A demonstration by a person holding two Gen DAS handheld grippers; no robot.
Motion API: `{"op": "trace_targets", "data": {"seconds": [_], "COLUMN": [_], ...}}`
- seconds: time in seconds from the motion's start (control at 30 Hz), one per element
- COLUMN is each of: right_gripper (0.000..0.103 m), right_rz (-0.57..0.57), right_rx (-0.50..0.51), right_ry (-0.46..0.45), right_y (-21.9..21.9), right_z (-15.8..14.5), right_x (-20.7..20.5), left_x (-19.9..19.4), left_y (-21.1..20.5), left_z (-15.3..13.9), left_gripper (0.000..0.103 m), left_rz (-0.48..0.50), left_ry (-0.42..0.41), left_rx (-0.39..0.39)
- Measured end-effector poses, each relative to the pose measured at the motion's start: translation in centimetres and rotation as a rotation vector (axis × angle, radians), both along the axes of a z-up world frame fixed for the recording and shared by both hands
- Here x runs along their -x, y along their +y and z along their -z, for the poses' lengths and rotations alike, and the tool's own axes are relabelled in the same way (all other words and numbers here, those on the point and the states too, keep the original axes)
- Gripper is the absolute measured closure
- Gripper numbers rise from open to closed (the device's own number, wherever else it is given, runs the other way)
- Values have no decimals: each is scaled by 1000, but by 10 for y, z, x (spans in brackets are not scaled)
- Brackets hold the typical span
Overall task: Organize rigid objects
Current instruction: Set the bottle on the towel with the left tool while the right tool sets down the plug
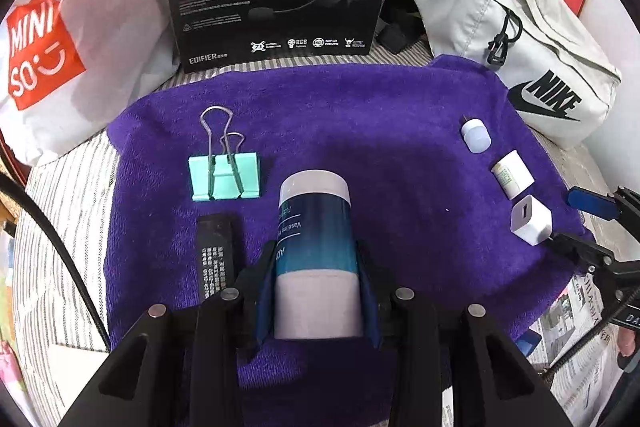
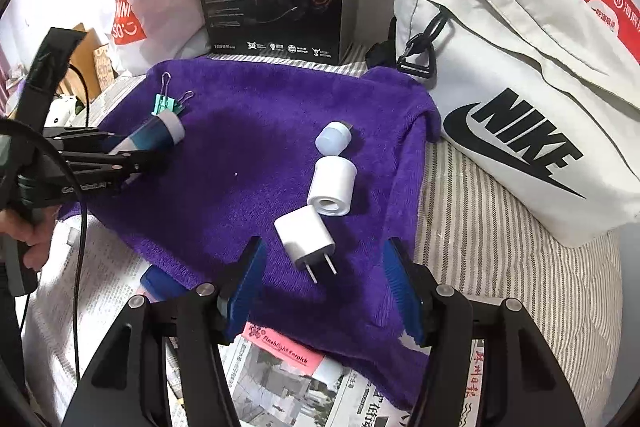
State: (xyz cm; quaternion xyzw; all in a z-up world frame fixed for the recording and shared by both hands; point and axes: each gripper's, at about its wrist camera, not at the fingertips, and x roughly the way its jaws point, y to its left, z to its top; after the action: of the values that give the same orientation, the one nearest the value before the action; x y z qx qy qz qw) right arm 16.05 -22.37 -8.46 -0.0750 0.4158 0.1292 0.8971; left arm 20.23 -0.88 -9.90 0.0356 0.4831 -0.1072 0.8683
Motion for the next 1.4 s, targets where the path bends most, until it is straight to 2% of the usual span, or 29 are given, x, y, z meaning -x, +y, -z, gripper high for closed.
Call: {"op": "trace_targets", "data": {"seconds": [0.17, 0.37, 0.47, 0.53, 0.67, 0.77, 0.83, 0.93, 1.03, 1.2, 1.4], "right_gripper": [43, 43, 43, 43, 43, 43, 43, 42, 42, 42, 42], "right_rz": [1, -7, -15, -8, 6, 14, 18, 23, 25, 20, 5], "right_rx": [5, 22, 30, 34, 25, 21, 18, 12, -1, -25, -63], "right_ry": [-2, 0, -5, -10, -17, -26, -28, -39, -36, -33, -4], "right_y": [1, 4, 3, 2, 0, -2, -3, -4, -5, -5, 0], "right_z": [0, -2, -5, -7, -11, -16, -17, -20, -21, -20, -7], "right_x": [4, 6, 8, 10, 14, 20, 24, 32, 39, 54, 69], "left_x": [0, 1, 4, 5, 9, 11, 14, 17, 23, 44, 71], "left_y": [-6, -3, -5, -7, -8, -8, -8, -6, -2, 2, 16], "left_z": [1, 2, 2, 3, 3, 4, 4, 2, -5, -30, -50], "left_gripper": [68, 65, 59, 52, 48, 40, 40, 40, 40, 40, 39], "left_rz": [18, 25, 35, 43, 51, 58, 51, 37, 25, 22, -2], "left_ry": [-7, -12, -15, -12, -8, 6, 11, 15, 8, -56, -96], "left_rx": [-46, -24, -25, -28, -42, -44, -60, -41, -26, -32, -28]}}
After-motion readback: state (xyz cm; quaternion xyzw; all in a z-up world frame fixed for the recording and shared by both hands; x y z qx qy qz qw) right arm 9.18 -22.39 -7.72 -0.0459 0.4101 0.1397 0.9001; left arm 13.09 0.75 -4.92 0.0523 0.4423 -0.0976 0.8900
